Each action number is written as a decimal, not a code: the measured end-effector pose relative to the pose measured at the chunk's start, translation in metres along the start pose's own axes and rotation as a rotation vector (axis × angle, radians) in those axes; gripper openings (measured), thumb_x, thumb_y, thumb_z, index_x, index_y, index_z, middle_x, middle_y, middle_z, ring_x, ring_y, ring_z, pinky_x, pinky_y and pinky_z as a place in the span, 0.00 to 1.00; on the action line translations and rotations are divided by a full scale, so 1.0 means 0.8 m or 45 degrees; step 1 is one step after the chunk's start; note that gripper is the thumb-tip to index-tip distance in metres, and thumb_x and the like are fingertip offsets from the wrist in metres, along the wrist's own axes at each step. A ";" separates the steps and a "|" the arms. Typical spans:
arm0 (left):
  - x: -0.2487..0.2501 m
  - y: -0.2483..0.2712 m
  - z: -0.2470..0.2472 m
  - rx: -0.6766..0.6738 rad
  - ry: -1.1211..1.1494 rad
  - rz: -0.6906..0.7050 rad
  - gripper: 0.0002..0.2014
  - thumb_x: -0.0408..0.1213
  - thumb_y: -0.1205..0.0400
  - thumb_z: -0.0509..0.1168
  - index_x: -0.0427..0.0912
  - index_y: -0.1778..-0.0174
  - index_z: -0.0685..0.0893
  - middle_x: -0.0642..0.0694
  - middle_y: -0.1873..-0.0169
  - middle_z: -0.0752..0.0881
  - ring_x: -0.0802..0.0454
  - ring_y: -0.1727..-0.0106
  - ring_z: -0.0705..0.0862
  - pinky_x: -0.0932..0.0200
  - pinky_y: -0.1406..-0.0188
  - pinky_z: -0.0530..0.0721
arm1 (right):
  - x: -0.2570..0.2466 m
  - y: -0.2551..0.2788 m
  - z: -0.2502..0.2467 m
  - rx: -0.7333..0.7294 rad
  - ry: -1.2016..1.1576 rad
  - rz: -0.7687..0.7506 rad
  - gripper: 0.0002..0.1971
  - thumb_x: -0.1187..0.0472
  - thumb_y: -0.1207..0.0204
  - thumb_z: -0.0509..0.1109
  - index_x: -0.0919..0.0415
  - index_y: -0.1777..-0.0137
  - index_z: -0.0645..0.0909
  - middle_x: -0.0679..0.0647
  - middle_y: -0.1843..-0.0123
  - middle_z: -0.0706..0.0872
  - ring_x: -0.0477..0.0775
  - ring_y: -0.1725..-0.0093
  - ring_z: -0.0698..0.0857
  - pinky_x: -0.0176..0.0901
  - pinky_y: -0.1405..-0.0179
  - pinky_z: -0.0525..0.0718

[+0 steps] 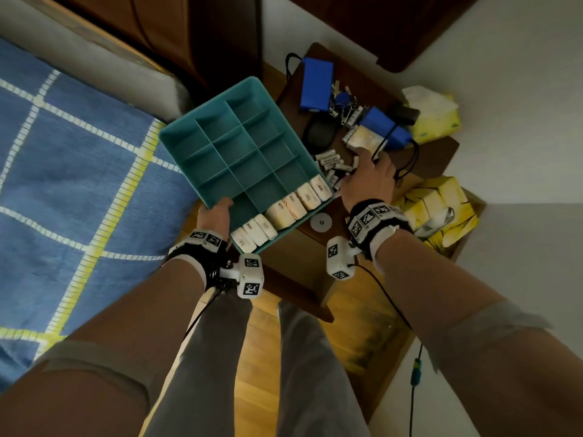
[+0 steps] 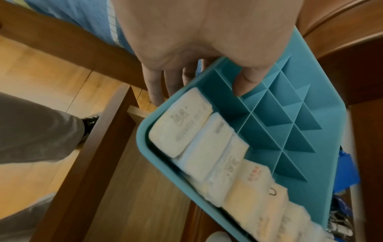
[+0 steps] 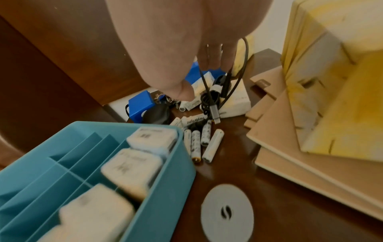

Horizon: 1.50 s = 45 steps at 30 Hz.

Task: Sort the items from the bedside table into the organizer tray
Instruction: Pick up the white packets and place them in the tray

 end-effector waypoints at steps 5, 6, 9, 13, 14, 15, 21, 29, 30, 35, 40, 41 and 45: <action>-0.002 -0.004 0.001 -0.014 -0.024 0.013 0.22 0.38 0.18 0.65 0.37 0.28 0.74 0.46 0.53 0.83 0.52 0.62 0.82 0.59 0.69 0.78 | 0.024 -0.026 0.021 -0.230 0.219 0.148 0.30 0.48 0.21 0.68 0.45 0.20 0.66 0.64 0.16 0.57 0.70 0.20 0.60 0.63 0.23 0.62; -0.002 -0.004 0.001 -0.004 -0.028 0.018 0.23 0.39 0.18 0.65 0.37 0.27 0.74 0.46 0.54 0.83 0.52 0.62 0.82 0.59 0.68 0.78 | 0.026 -0.027 0.024 -0.244 0.236 0.175 0.30 0.46 0.22 0.68 0.47 0.20 0.67 0.64 0.16 0.56 0.70 0.20 0.61 0.62 0.23 0.62; -0.004 -0.008 0.000 0.013 -0.044 0.020 0.24 0.40 0.19 0.66 0.37 0.27 0.74 0.49 0.58 0.81 0.52 0.61 0.81 0.57 0.63 0.80 | 0.029 -0.029 0.032 -0.278 0.228 0.211 0.31 0.45 0.24 0.72 0.54 0.23 0.70 0.66 0.15 0.54 0.70 0.21 0.64 0.61 0.23 0.65; -0.005 -0.010 0.002 -0.008 -0.046 0.007 0.21 0.40 0.18 0.65 0.38 0.30 0.73 0.49 0.59 0.80 0.52 0.61 0.81 0.57 0.64 0.80 | 0.033 -0.037 0.032 -0.281 0.152 0.194 0.29 0.59 0.27 0.77 0.61 0.27 0.73 0.66 0.19 0.59 0.72 0.28 0.74 0.61 0.29 0.76; -0.004 -0.011 0.002 -0.013 -0.049 0.008 0.21 0.40 0.18 0.65 0.38 0.31 0.73 0.49 0.59 0.80 0.52 0.61 0.81 0.57 0.62 0.81 | 0.034 -0.038 0.031 -0.269 0.117 0.184 0.27 0.63 0.28 0.77 0.62 0.29 0.75 0.65 0.20 0.61 0.72 0.32 0.77 0.61 0.32 0.79; -0.004 -0.012 0.001 -0.015 -0.057 0.013 0.21 0.41 0.18 0.66 0.38 0.31 0.74 0.49 0.59 0.81 0.52 0.60 0.81 0.55 0.59 0.82 | 0.035 -0.038 0.029 -0.252 0.081 0.172 0.26 0.66 0.28 0.77 0.63 0.30 0.76 0.65 0.22 0.62 0.72 0.35 0.79 0.60 0.34 0.81; -0.004 -0.013 -0.001 -0.020 -0.063 0.014 0.22 0.44 0.23 0.68 0.42 0.35 0.72 0.47 0.53 0.82 0.45 0.49 0.84 0.38 0.39 0.84 | 0.032 -0.015 0.014 -0.081 -0.122 0.130 0.26 0.61 0.34 0.81 0.62 0.38 0.76 0.61 0.27 0.64 0.69 0.42 0.82 0.56 0.46 0.85; -0.004 -0.009 0.002 -0.048 -0.010 0.022 0.23 0.40 0.20 0.67 0.43 0.30 0.70 0.44 0.45 0.83 0.48 0.53 0.84 0.51 0.57 0.85 | 0.044 0.008 -0.007 -0.034 -0.153 0.084 0.18 0.63 0.24 0.71 0.59 0.33 0.81 0.58 0.26 0.69 0.65 0.39 0.82 0.52 0.48 0.84; -0.003 -0.009 0.002 -0.053 -0.019 0.027 0.23 0.40 0.20 0.67 0.42 0.30 0.70 0.44 0.45 0.83 0.49 0.54 0.84 0.53 0.60 0.84 | 0.046 0.009 -0.006 -0.054 -0.119 0.102 0.17 0.60 0.23 0.70 0.59 0.34 0.82 0.57 0.26 0.69 0.64 0.37 0.81 0.53 0.47 0.84; -0.002 -0.009 0.002 -0.060 -0.043 0.055 0.18 0.37 0.18 0.64 0.43 0.33 0.70 0.47 0.51 0.81 0.52 0.57 0.82 0.55 0.64 0.82 | 0.048 0.011 0.001 -0.147 0.200 0.128 0.18 0.56 0.20 0.67 0.62 0.33 0.83 0.60 0.25 0.72 0.66 0.26 0.69 0.59 0.36 0.78; -0.004 -0.011 0.002 -0.058 -0.071 0.053 0.21 0.38 0.19 0.65 0.43 0.31 0.70 0.47 0.49 0.81 0.51 0.55 0.82 0.47 0.47 0.85 | 0.036 0.002 -0.003 -0.045 0.164 0.006 0.20 0.62 0.22 0.68 0.61 0.29 0.78 0.64 0.29 0.74 0.69 0.30 0.72 0.59 0.34 0.76; -0.003 -0.011 0.001 -0.049 -0.077 0.057 0.21 0.39 0.19 0.65 0.43 0.30 0.71 0.47 0.49 0.82 0.50 0.53 0.82 0.46 0.44 0.85 | 0.027 -0.002 -0.003 -0.029 0.129 -0.074 0.21 0.65 0.22 0.67 0.62 0.29 0.77 0.64 0.29 0.75 0.68 0.30 0.73 0.59 0.34 0.76; -0.003 -0.013 0.001 -0.038 -0.062 0.065 0.23 0.38 0.19 0.66 0.41 0.29 0.71 0.45 0.46 0.82 0.49 0.53 0.82 0.49 0.48 0.84 | 0.012 -0.016 0.010 -0.200 0.127 -0.087 0.22 0.61 0.18 0.64 0.61 0.24 0.72 0.62 0.26 0.74 0.66 0.27 0.73 0.60 0.35 0.78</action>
Point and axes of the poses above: each hand's wrist, its own y-axis away from the middle knuckle, its own z-axis out of the palm, x = y × z, the point moved 8 cm from there along -y, towards the middle knuckle
